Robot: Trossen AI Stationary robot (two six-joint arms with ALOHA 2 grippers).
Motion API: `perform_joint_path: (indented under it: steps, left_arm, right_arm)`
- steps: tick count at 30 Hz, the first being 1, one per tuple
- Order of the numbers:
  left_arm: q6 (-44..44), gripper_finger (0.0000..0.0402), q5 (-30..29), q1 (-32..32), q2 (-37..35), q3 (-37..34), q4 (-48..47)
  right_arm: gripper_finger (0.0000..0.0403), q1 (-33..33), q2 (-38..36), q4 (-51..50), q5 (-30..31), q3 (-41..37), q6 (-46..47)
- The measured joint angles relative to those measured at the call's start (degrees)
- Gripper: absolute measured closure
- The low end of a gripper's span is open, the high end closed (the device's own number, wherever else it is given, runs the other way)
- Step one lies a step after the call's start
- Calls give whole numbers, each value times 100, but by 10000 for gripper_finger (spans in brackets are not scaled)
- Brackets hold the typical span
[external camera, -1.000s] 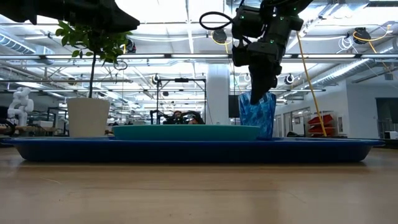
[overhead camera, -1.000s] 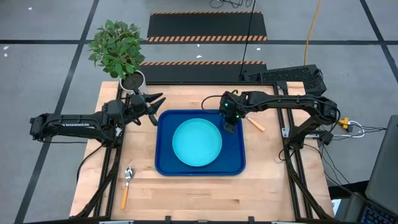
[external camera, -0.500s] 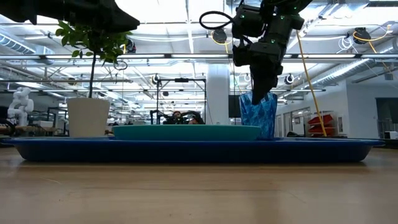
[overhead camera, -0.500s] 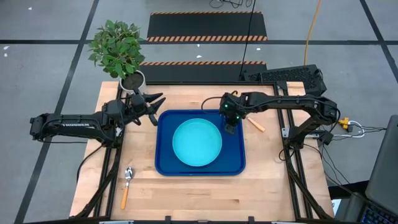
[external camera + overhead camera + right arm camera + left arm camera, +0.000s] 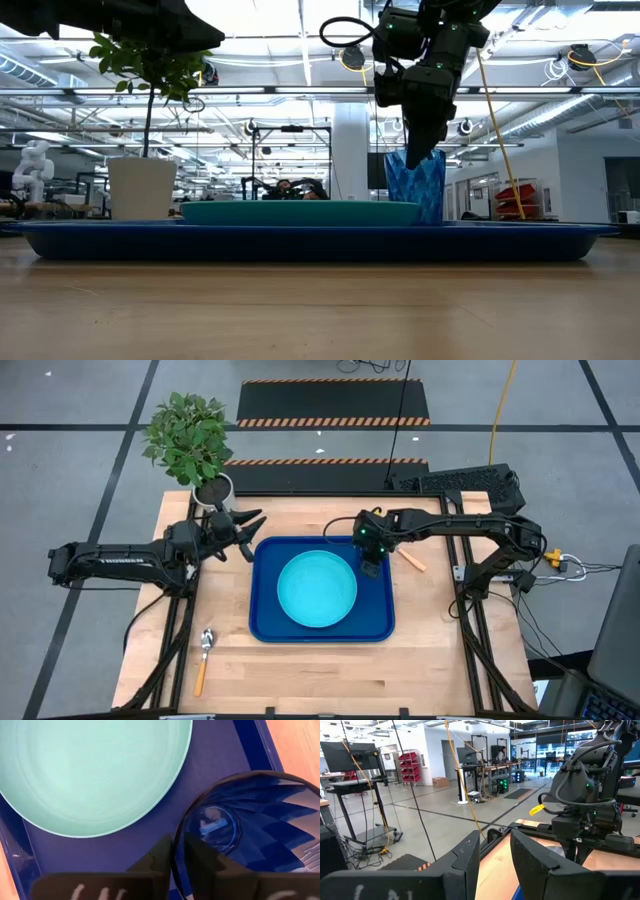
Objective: Pick and place plate/cup/fork/spoon on tray
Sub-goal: Put the blue cup to the top right of the blue plate on the blue serving tray, then adjust the blue plate on the blue serving tray
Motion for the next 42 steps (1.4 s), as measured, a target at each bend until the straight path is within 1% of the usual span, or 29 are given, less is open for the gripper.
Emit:
perform_joint_path:
  steps: [10, 14, 17, 28, 33, 42]
  left_arm:
    - [0, 289, 0, 0, 0, 0, 0]
    - [0, 289, 2, 0, 0, 0, 0]
    - [0, 289, 2, 0, 0, 0, 0]
    - [-2, 289, 2, 0, 0, 0, 5]
    - [-22, 289, 2, 0, 0, 0, 11]
    - [-22, 289, 2, 0, 0, 0, 24]
  right_arm:
    - [305, 0, 0, 56, 5, 0, 40]
    - [282, 0, 0, 56, 173, 0, 37]
    - [271, 0, 0, 56, 192, 0, 12]
    - [267, 0, -49, 37, 225, 4, -3]
    - [266, 0, -147, 37, 458, 11, -23]
    - [266, 109, -431, 30, 468, 11, 142]
